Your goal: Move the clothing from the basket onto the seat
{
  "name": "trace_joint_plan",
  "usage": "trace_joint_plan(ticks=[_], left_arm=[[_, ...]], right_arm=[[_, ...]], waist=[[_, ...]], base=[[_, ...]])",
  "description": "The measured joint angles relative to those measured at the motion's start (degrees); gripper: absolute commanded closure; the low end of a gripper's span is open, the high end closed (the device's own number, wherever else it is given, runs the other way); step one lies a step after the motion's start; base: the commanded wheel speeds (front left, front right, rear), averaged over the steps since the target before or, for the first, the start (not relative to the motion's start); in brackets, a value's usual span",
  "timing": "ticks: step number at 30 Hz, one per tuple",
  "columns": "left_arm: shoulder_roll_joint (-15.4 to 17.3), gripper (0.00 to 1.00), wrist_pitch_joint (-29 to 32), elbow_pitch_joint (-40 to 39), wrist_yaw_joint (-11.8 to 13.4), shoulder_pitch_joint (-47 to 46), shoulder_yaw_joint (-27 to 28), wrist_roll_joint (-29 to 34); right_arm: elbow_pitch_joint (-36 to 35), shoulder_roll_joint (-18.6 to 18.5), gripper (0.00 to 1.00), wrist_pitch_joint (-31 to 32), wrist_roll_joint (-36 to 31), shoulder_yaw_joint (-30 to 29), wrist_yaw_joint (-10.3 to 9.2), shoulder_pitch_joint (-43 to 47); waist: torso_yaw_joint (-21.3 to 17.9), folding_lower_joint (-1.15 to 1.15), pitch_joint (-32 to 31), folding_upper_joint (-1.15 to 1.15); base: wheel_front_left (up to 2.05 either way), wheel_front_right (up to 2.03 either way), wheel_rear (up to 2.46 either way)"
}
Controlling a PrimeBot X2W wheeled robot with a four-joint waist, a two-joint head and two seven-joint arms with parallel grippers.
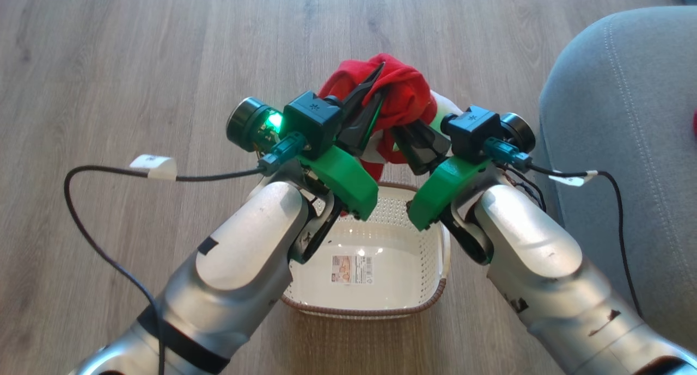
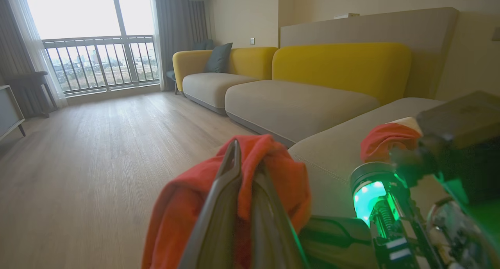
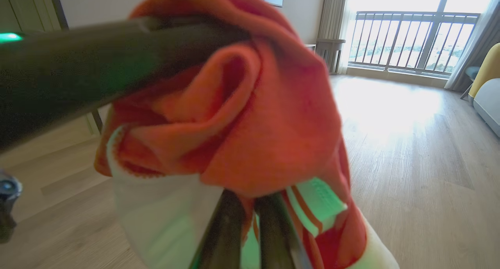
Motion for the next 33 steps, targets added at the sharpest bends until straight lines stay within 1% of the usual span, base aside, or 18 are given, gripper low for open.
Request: trace_joint_plan(ticks=[4, 5, 6, 7, 18, 22, 27, 33], left_arm=[[-0.01, 1.00, -0.01, 0.04, -0.02, 0.01, 0.07, 0.00], [-0.01, 0.93, -0.01, 0.04, -0.09, 0.03, 0.10, 0.00], [-0.02, 0.53, -0.02, 0.04, -0.10, 0.04, 0.15, 0.00], [-0.04, 0.00, -0.05, 0.05, -0.13, 0.06, 0.24, 0.01], [-0.18, 0.00, -0.10, 0.30, -0.81, 1.75, 1.62, 0.89], [-0.18, 0.00, -0.10, 0.98, -1.10, 2.62, 2.08, 1.48], [-0.08, 0.00, -0.27, 1.89, -1.60, 3.29, 3.27, 1.86], [0.13, 0.00, -0.49, 2.36, -2.11, 4.72, 3.81, 2.79]], right_arm=[[-1.62, 0.00, 1.00, 0.00, -0.88, -1.07, 0.00, 1.09], [-1.88, 0.02, 1.00, 0.00, -0.91, -1.32, 0.00, 1.35], [-2.22, 0.02, 1.00, 0.00, -0.92, -1.53, 0.00, 1.65], [-2.48, 0.02, 1.00, 0.00, -1.01, -1.71, 0.00, 1.95], [-6.24, 0.04, 1.00, 0.00, -2.40, -3.48, 0.00, 3.37], [-7.11, 0.03, 1.00, 0.00, -2.64, -4.58, 0.00, 3.69], [-7.56, -0.08, 1.00, 0.00, -3.04, -6.09, 0.00, 5.54], [-9.10, -0.37, 1.00, 0.00, -3.39, -8.05, 0.00, 6.61]], waist=[[-0.31, 0.00, -0.25, 0.00], [-0.35, 0.00, -0.30, 0.00], [-0.37, 0.00, -0.33, 0.00], [-0.38, 0.00, -0.35, 0.00], [-0.68, 0.00, -0.45, 0.00], [-1.49, 0.00, -0.57, 0.00], [-3.66, 0.00, -0.63, 0.00], [-7.70, 0.00, -0.54, 0.00]], base=[[0.00, 0.00, 0.00], [0.00, 0.00, 0.00], [0.00, 0.00, 0.00], [0.00, 0.00, 0.00], [0.00, 0.00, 0.00], [0.00, 0.00, 0.00], [0.00, 0.00, 0.00], [0.00, 0.00, 0.00]])
